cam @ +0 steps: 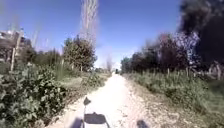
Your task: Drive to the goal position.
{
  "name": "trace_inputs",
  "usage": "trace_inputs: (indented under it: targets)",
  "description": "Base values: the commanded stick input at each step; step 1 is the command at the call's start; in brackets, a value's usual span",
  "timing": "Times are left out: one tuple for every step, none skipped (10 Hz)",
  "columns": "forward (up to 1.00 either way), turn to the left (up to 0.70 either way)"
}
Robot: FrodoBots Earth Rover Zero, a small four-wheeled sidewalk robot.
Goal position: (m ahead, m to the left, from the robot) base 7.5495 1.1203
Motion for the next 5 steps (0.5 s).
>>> trace_inputs:
  targets:
    - [0.50, 0.00]
    - [0.50, 0.00]
    - [0.50, 0.00]
    - [0.50, 0.00]
    - [0.50, 0.00]
